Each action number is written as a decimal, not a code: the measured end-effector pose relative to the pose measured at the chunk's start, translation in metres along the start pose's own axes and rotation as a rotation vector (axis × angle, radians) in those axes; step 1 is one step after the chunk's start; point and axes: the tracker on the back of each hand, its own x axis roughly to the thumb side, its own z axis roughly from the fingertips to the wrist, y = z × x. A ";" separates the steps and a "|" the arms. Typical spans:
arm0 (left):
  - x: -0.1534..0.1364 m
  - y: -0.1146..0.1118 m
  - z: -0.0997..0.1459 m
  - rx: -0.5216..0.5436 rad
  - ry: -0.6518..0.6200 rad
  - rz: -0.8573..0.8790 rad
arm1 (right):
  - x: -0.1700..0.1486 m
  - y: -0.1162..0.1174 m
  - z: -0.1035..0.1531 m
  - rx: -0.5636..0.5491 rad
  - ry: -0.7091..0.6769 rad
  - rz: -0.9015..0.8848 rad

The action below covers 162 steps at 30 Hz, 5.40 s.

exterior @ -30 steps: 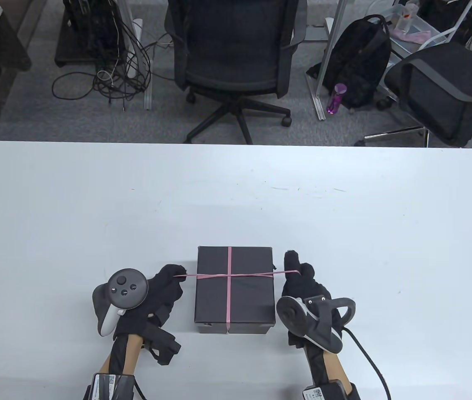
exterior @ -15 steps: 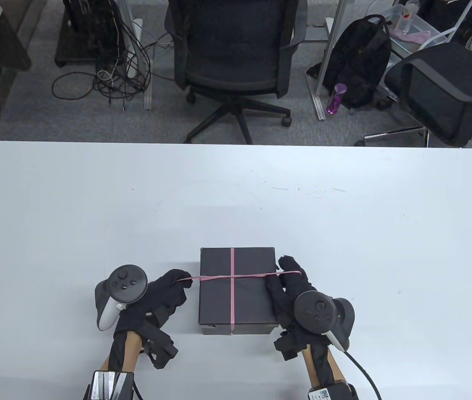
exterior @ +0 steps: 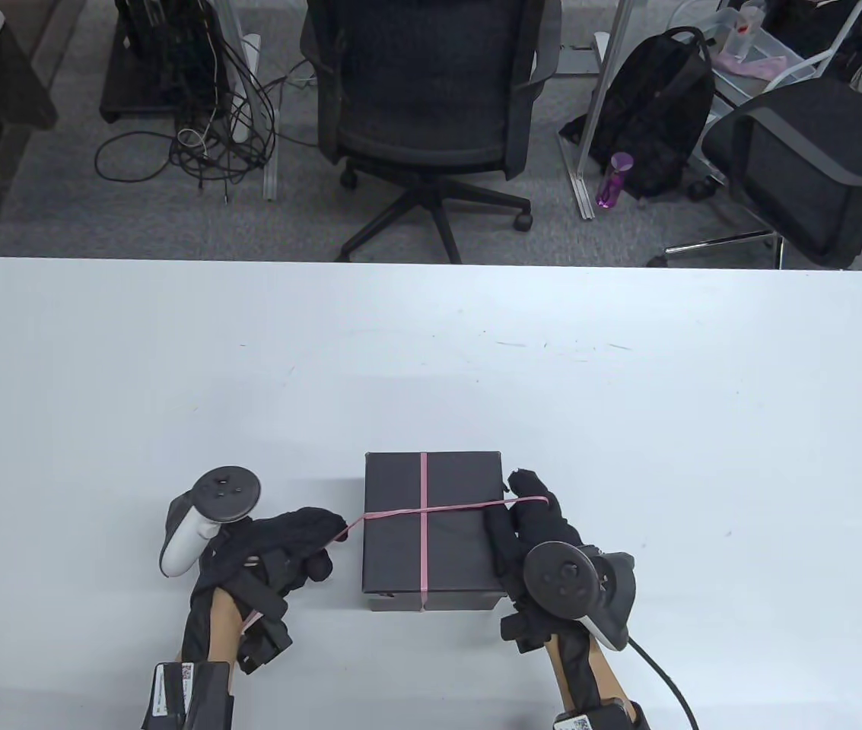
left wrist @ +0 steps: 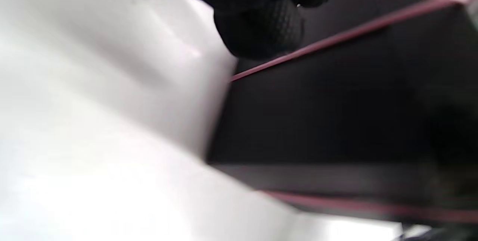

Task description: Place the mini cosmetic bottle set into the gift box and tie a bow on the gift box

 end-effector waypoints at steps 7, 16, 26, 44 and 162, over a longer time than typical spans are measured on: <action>0.013 0.000 0.006 -0.059 -0.053 -0.069 | 0.002 -0.001 0.001 -0.008 0.008 0.040; 0.020 -0.013 0.000 -0.290 -0.460 0.291 | 0.005 -0.002 0.001 -0.029 0.013 0.100; 0.049 -0.028 0.009 -0.292 -0.684 0.652 | 0.017 -0.002 0.005 -0.089 -0.081 0.246; 0.151 -0.047 0.015 0.609 -0.170 -0.304 | 0.042 -0.007 0.011 -0.140 -0.301 0.487; 0.120 -0.052 0.045 0.526 -0.585 -0.305 | 0.039 -0.024 -0.003 0.126 -0.287 -0.021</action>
